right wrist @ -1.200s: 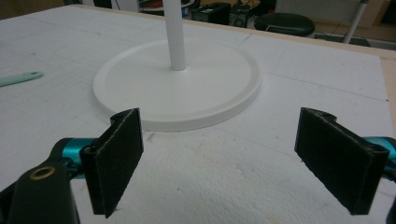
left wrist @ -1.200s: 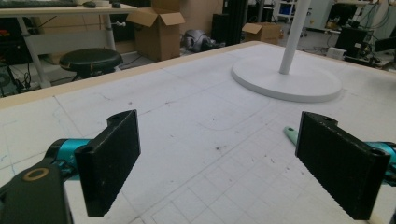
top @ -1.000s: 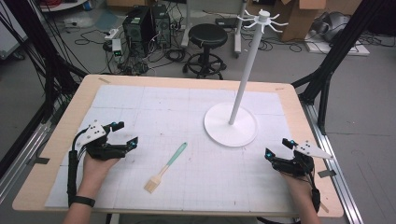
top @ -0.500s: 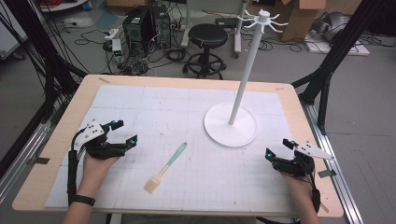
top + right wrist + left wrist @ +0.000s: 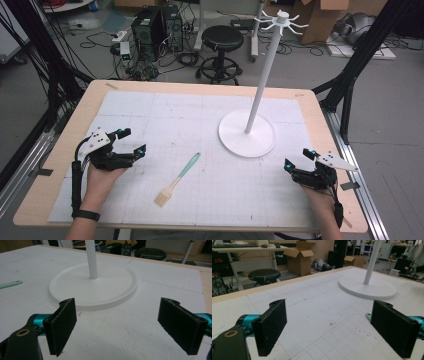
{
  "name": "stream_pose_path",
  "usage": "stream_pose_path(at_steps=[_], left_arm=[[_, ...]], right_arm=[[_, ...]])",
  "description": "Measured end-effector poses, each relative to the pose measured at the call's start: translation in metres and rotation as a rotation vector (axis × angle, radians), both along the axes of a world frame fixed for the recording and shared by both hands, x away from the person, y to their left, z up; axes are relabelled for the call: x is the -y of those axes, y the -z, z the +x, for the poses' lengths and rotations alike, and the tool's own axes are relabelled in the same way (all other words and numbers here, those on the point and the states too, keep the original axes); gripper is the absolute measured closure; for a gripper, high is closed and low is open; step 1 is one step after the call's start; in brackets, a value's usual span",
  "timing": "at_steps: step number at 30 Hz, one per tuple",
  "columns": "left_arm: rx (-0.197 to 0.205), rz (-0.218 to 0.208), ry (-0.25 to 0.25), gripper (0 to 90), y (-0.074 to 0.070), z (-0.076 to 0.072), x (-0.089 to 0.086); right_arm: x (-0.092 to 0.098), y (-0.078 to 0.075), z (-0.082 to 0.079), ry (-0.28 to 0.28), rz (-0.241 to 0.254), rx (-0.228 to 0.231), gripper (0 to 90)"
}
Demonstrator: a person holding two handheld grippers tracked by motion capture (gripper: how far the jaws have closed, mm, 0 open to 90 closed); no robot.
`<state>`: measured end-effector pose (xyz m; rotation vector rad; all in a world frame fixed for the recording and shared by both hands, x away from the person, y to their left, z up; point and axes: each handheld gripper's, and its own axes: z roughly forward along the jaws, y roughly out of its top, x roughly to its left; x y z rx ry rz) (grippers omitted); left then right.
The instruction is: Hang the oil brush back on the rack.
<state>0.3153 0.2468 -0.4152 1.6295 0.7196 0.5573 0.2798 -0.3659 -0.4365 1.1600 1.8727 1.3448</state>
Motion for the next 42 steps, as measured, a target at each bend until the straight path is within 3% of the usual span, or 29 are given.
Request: stream_pose_path(at_steps=[14, 19, 22, 27, 31, 35, 42], left_arm=[[-0.018, 0.036, 0.004, 14.3, -0.003, -0.002, 0.001], [-0.038, 0.031, 0.011, 14.4, -0.004, -0.003, 0.004], [-0.046, 0.047, 0.020, 14.4, -0.006, -0.004, 0.009], [-0.079, 0.030, 0.039, 14.5, -0.010, -0.007, 0.018], [-0.117, 0.046, 0.054, 14.5, -0.014, -0.008, 0.030], [-0.127, 0.066, 0.072, 14.5, -0.016, -0.008, 0.041], [-0.174, 0.081, 0.071, 14.8, -0.018, -0.009, 0.059]], right_arm=[[0.001, 0.000, 0.001, -0.007, -0.004, 0.002, 14.9], [0.001, 0.000, 0.002, -0.006, -0.005, 0.007, 14.8], [0.003, 0.000, 0.002, -0.003, 0.004, 0.003, 14.8], [0.002, 0.001, 0.003, -0.009, -0.002, 0.005, 14.9], [0.001, 0.001, 0.004, -0.012, -0.003, 0.008, 14.9], [0.002, 0.000, 0.003, -0.011, 0.001, 0.009, 14.9], [0.002, 0.000, 0.002, -0.008, 0.002, 0.006, 14.9]])
